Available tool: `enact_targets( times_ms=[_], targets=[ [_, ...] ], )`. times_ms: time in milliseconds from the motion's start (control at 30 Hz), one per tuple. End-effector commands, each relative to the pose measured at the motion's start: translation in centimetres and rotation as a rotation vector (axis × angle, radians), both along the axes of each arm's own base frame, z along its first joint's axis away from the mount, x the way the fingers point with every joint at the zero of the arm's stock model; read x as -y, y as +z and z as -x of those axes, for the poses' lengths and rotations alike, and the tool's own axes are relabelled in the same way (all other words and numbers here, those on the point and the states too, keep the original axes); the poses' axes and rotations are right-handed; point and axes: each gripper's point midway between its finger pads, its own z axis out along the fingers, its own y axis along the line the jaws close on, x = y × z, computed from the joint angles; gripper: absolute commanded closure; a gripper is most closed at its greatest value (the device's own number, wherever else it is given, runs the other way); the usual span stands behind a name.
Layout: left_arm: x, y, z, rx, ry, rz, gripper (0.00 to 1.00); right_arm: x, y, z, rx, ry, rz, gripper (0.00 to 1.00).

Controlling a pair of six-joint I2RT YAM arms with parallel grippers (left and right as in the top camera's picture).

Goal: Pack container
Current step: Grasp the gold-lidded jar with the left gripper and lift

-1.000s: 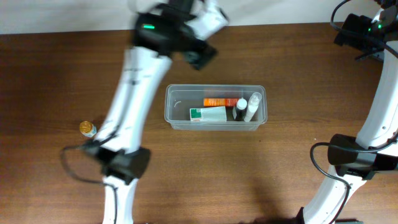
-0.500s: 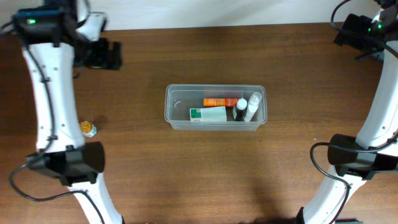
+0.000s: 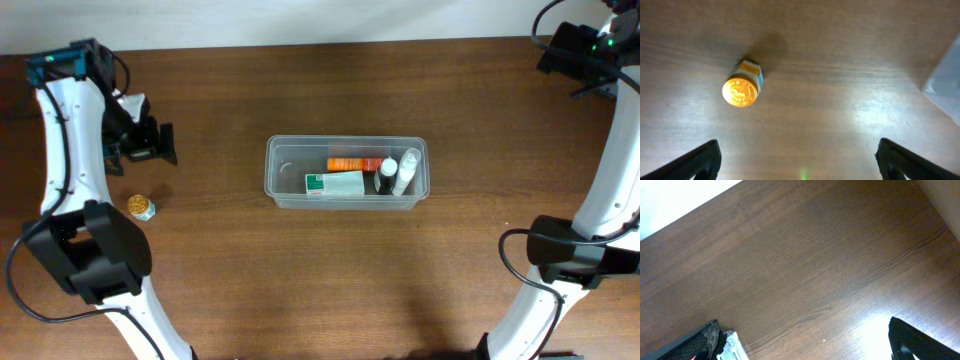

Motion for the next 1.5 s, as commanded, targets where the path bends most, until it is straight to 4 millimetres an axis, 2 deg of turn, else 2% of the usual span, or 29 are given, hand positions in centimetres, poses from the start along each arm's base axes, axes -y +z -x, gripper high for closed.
enact_targets(
  times_ms=[0, 100, 333, 633, 800, 933, 1167, 1300, 1400, 1433, 1467],
  targets=[
    [-0.7, -2.3, 0.4, -0.041, 0.043, -0.017, 0.01, 0.2, 0.6, 0.4, 0.013, -0.012, 0.009, 0.02],
    [-0.8, -3.5, 0.0, -0.030, 0.049, -0.020, 0.01, 0.2, 0.6, 0.4, 0.012, -0.012, 0.009, 0.02],
    [-2.0, -4.8, -1.4, 0.034, 0.060, -0.039, 0.01, 0.2, 0.6, 0.4, 0.012, -0.012, 0.009, 0.02],
    [-4.0, -8.5, 0.0, 0.007, 0.116, -0.034, 0.01, 0.2, 0.6, 0.4, 0.012, -0.012, 0.009, 0.02],
    [-4.8, -9.4, 0.9, -0.008, 0.152, -0.013, 0.01, 0.2, 0.6, 0.4, 0.013, -0.012, 0.009, 0.02],
    [-4.7, -10.3, 1.3, -0.019, 0.153, -0.010, 0.01, 0.2, 0.6, 0.4, 0.013, -0.012, 0.009, 0.02],
    [-4.5, -13.7, 2.5, -0.030, 0.152, -0.017, 0.01, 0.2, 0.6, 0.4, 0.013, -0.012, 0.009, 0.02],
    [-4.6, -14.3, 2.4, -0.017, 0.152, -0.021, 0.01, 0.2, 0.6, 0.4, 0.012, -0.012, 0.009, 0.02],
    [-4.6, -14.3, 2.0, -0.003, 0.152, -0.024, 0.06, 0.2, 0.6, 0.4, 0.012, -0.012, 0.009, 0.02],
    [-4.7, -14.3, 2.0, -0.001, 0.152, -0.025, 0.11, 0.2, 0.6, 0.4, 0.012, -0.012, 0.009, 0.02],
    [-4.7, -14.3, 2.0, -0.001, 0.152, -0.025, 0.22, 0.2, 0.6, 0.4, 0.013, -0.012, 0.009, 0.02]
  ],
)
